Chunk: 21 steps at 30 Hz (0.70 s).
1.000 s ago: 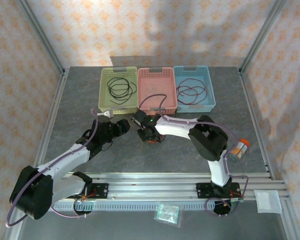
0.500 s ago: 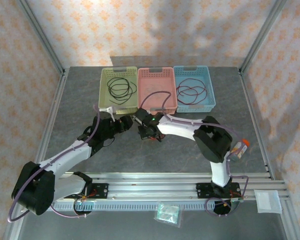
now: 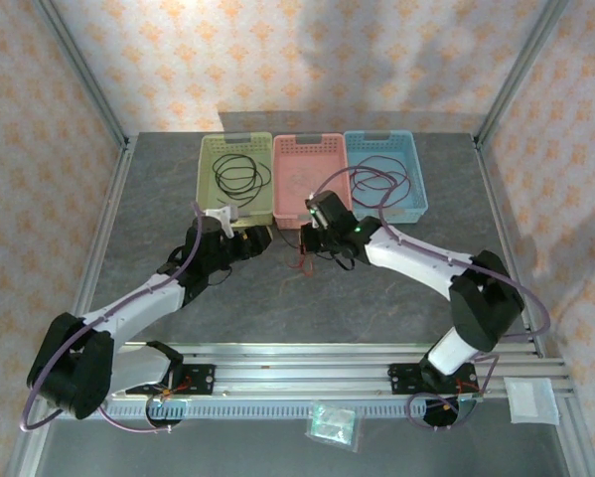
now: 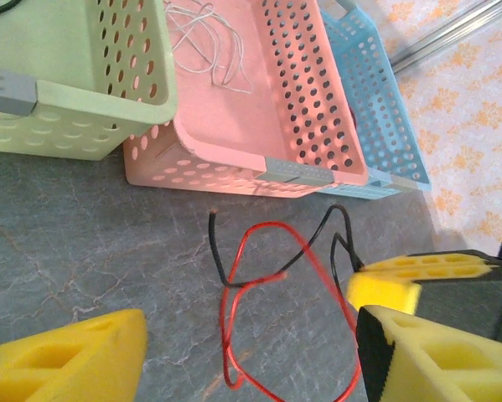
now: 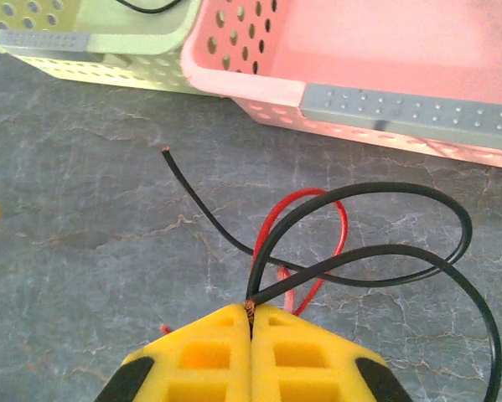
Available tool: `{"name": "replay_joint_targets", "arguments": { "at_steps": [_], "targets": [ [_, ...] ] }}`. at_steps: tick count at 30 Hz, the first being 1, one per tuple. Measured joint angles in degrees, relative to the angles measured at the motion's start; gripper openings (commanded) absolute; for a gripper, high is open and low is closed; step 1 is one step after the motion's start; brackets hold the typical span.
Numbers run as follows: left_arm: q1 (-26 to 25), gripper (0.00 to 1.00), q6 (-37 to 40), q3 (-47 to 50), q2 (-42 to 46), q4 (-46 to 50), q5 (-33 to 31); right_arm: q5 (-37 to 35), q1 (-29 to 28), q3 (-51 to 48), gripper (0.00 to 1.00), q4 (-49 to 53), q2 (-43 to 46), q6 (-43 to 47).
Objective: Untangle the cables
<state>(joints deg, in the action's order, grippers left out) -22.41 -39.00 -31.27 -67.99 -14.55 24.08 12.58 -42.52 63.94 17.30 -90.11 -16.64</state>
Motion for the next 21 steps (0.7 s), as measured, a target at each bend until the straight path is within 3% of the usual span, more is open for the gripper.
{"name": "replay_joint_targets", "arguments": {
  "at_steps": [9, 21],
  "targets": [
    [-1.8, 0.73, 0.5, -0.7, -4.6, -1.3, 2.7, 2.1, 2.4, -0.2, 0.0, -0.3, 5.4, 2.9],
    [-3.8, 0.72, 0.0, -3.3, -11.4, -6.2, 2.1, 3.8, 2.4, -1.0, 0.0, -0.2, 7.0, 3.4]
  ]
}}
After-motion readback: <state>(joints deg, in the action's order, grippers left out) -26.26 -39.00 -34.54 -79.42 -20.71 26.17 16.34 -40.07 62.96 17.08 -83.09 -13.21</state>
